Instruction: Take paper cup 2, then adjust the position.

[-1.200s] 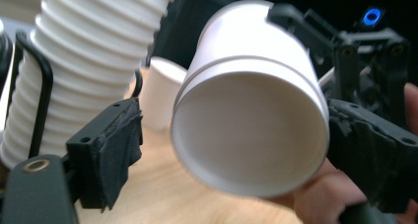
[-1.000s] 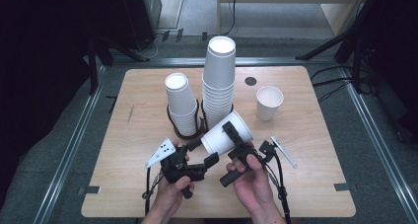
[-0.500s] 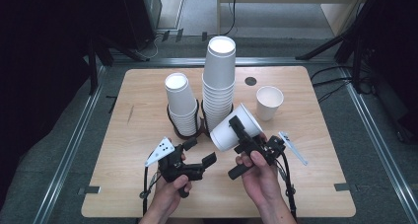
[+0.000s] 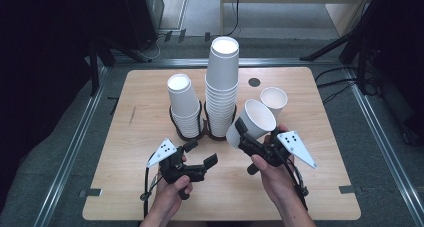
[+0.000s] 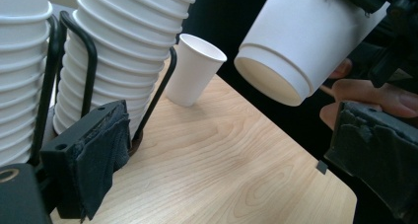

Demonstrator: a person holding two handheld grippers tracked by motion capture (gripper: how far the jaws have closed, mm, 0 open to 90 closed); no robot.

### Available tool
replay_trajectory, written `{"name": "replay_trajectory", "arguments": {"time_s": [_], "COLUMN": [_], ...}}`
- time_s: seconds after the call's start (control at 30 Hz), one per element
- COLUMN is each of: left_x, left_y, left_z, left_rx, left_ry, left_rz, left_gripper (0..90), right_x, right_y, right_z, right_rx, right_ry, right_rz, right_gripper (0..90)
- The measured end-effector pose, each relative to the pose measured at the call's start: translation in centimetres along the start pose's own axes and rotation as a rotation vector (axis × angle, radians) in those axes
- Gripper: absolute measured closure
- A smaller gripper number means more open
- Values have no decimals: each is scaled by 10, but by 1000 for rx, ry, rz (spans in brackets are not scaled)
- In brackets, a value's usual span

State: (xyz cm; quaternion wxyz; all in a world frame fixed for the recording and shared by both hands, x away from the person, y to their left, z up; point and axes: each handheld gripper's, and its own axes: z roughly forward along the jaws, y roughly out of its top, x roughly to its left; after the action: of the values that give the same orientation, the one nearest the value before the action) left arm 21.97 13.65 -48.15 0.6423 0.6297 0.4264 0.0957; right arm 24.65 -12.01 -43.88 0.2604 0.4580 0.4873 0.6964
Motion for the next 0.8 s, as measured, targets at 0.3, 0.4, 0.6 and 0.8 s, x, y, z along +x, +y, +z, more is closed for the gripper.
{"name": "replay_trajectory", "arguments": {"time_s": [0.3, 0.4, 0.6, 0.8], "left_x": [3, 4, 4, 5], "left_y": [0, 0, 0, -1], "left_z": [-1, -1, -1, -2], "left_rx": [2, 5, 5, 6], "left_ry": [7, 10, 10, 12], "left_rz": [-8, -11, -12, -19], "left_gripper": [19, 19, 19, 19], "right_x": [-11, -16, -21, -31], "right_y": [4, 4, 2, 2], "right_z": [0, 0, 0, 3], "right_rx": [-34, -33, -36, -30], "right_ry": [-139, -139, -158, -164], "right_rz": [-272, -291, -351, -358], "right_gripper": [123, 119, 128, 129]}}
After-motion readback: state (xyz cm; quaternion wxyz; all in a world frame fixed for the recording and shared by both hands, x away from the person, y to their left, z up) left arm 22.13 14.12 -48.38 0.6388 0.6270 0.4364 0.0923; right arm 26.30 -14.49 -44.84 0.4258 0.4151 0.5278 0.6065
